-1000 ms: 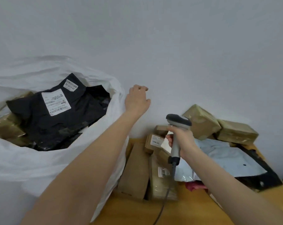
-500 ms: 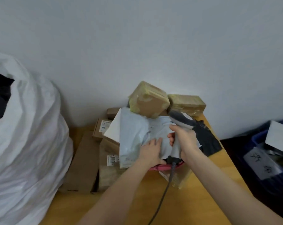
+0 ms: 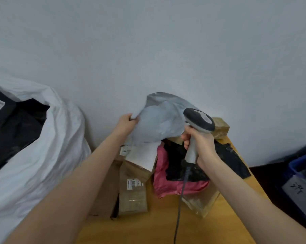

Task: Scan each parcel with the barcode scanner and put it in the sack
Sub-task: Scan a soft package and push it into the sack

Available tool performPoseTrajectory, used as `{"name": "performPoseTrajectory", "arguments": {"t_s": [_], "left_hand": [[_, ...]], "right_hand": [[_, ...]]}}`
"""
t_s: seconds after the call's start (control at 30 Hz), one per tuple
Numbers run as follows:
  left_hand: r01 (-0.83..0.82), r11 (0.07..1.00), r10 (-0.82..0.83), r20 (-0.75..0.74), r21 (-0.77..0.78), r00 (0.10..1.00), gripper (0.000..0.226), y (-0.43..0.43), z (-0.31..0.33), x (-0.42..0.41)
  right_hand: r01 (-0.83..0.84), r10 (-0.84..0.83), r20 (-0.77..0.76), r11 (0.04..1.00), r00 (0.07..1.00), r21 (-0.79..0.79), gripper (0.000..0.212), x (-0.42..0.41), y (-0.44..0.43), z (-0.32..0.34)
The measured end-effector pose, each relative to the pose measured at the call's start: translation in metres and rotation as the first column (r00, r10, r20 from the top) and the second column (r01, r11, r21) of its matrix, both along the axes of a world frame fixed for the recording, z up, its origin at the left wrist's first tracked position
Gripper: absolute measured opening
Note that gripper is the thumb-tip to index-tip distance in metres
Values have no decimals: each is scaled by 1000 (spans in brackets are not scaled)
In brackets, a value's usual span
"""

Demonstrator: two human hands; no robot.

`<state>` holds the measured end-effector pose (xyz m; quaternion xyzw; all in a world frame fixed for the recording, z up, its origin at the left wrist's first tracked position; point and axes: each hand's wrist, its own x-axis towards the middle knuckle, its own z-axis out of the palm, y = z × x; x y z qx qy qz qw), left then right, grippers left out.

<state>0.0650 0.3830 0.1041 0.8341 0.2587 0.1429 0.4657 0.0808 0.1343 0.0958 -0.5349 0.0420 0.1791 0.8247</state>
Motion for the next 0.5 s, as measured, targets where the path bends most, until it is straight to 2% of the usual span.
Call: {"name": "performPoseTrajectory", "arguments": {"t_s": [0.1,0.17,0.23,0.33,0.43,0.5], "left_hand": [[-64,968,85,78,-244,993,10,34,46,-21],[-83,901,155,138,-425,978,15,50,66,-37],[-85,837,198,154,-540,968,15,61,80,-53],[-117,737,235,90,-665,968,23,76,80,-70],[-132,637,180,-19,-760,983,23,85,68,-84],[-167,616,181,-68,-770,981,26,89,59,-91]], "right_hand": [[45,-45,-2,999,999,17,9,0,10,9],[49,-49,22,999,999,4,10,1,18,14],[47,-47,36,999,998,-2,11,0,28,17],[29,-29,1,999,1000,21,14,-1,42,19],[-40,49,-76,992,996,120,17,-2,55,19],[-78,86,-94,993,992,85,14,-2,62,16]]}}
